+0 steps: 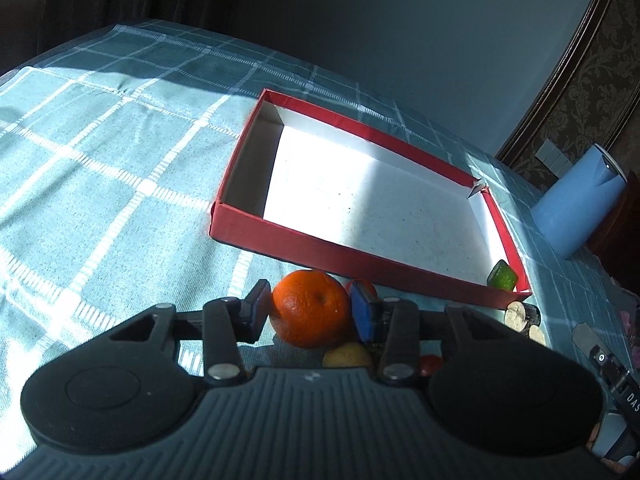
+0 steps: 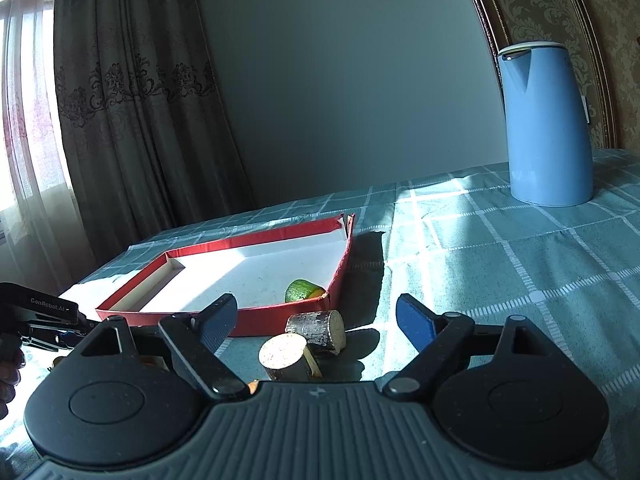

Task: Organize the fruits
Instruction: 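Grasp the orange with the left tool and lift it, then lower the orange into the box and open the left tool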

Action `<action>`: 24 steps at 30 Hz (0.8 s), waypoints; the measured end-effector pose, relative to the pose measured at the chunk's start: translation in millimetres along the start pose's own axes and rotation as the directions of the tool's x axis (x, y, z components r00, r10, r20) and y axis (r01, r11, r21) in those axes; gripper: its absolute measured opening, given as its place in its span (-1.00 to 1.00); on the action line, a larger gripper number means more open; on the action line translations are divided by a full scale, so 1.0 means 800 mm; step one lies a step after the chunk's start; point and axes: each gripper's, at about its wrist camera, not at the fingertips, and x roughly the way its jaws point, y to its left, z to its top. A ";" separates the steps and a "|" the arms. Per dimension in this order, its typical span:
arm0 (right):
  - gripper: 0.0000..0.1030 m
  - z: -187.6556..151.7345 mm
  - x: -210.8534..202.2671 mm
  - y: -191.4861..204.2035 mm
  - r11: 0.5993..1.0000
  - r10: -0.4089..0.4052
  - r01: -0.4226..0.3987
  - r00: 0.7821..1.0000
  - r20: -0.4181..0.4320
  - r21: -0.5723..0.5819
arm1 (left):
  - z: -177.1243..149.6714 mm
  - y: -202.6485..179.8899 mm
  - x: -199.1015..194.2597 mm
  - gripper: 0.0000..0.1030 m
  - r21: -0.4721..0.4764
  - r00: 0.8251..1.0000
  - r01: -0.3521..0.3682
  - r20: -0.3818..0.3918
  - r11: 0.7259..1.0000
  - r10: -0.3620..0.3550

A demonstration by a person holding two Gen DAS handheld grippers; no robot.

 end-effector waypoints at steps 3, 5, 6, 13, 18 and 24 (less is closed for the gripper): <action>0.69 0.000 0.000 0.000 1.000 0.000 0.000 1.000 0.000 0.000 | 0.012 -0.012 -0.014 -0.24 0.029 0.998 -0.006 0.056 1.000 0.005; 0.69 0.000 0.001 0.000 1.000 -0.001 0.001 1.000 -0.002 0.001 | 0.023 -0.024 -0.019 -0.24 0.071 0.995 -0.020 0.099 0.997 0.013; 0.69 0.000 0.001 0.000 1.000 -0.001 0.001 1.000 -0.003 0.001 | 0.029 -0.029 -0.020 -0.24 0.091 0.993 -0.034 0.118 0.995 0.023; 0.69 -0.001 0.004 -0.002 1.000 0.002 -0.001 1.000 -0.017 0.010 | 0.060 -0.045 0.018 -0.24 0.176 0.981 -0.145 0.154 0.974 0.118; 0.69 -0.001 0.004 -0.003 1.000 0.002 -0.001 1.000 -0.018 0.013 | 0.058 -0.037 0.046 -0.24 0.185 0.977 -0.194 0.122 0.963 0.174; 0.73 -0.001 0.005 -0.003 1.000 0.001 -0.001 1.000 -0.021 0.014 | 0.047 -0.023 0.055 -0.06 0.178 0.966 -0.247 0.124 0.953 0.227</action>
